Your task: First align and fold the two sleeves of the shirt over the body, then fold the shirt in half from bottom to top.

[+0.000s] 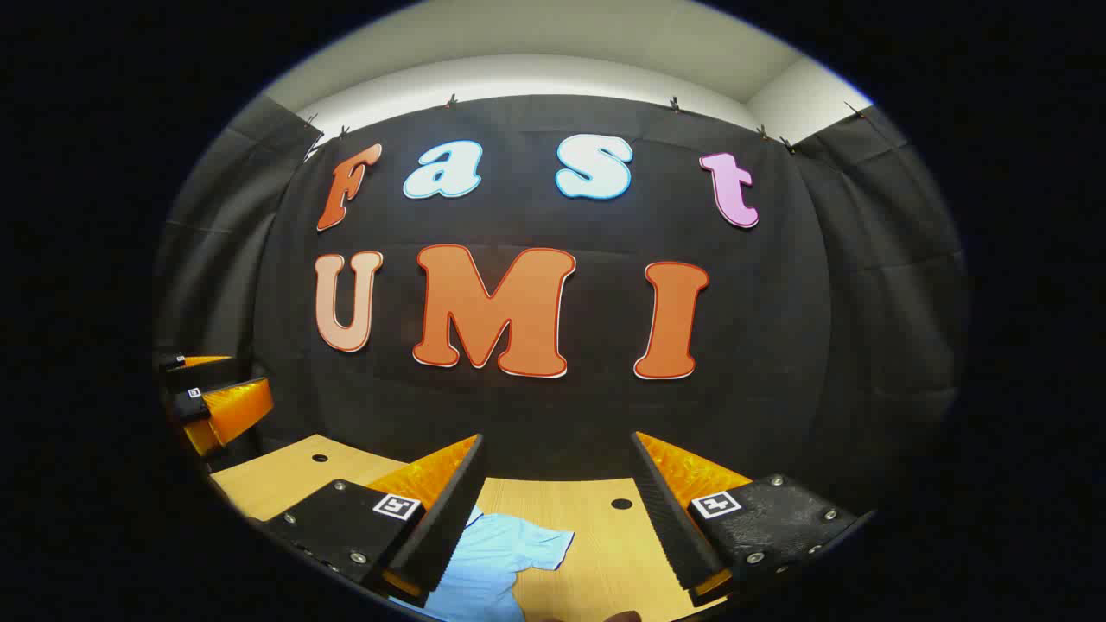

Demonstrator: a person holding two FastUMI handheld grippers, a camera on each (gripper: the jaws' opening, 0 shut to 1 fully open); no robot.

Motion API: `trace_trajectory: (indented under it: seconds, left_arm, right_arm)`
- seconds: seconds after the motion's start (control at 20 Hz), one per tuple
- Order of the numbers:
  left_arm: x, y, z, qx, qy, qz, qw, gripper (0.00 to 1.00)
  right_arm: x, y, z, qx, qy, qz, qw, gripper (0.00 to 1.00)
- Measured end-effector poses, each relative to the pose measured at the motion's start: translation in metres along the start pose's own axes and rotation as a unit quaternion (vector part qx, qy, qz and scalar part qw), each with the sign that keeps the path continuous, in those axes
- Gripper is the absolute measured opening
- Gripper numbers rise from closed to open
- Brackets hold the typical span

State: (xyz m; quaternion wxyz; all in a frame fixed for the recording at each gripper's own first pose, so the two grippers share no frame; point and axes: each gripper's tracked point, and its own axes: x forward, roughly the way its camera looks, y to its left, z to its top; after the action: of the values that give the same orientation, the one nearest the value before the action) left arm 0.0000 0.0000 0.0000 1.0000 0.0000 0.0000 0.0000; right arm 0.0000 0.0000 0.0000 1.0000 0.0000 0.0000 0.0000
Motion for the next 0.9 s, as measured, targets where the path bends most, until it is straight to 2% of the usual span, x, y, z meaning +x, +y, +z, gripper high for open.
trace_trajectory:
  seconds: [0.1, 0.9]
  left_arm:
    - [0.000, 0.000, -0.003, 0.004, 0.003, 0.006, 1.000, 1.00]
    - [0.009, -0.006, -0.002, 0.016, -0.006, 0.031, 0.999, 1.00]
  right_arm:
    - [0.004, -0.002, -0.008, 0.002, 0.011, 0.001, 1.000, 0.98]
    - [0.038, -0.014, -0.036, -0.001, 0.050, 0.004, 0.999, 0.98]
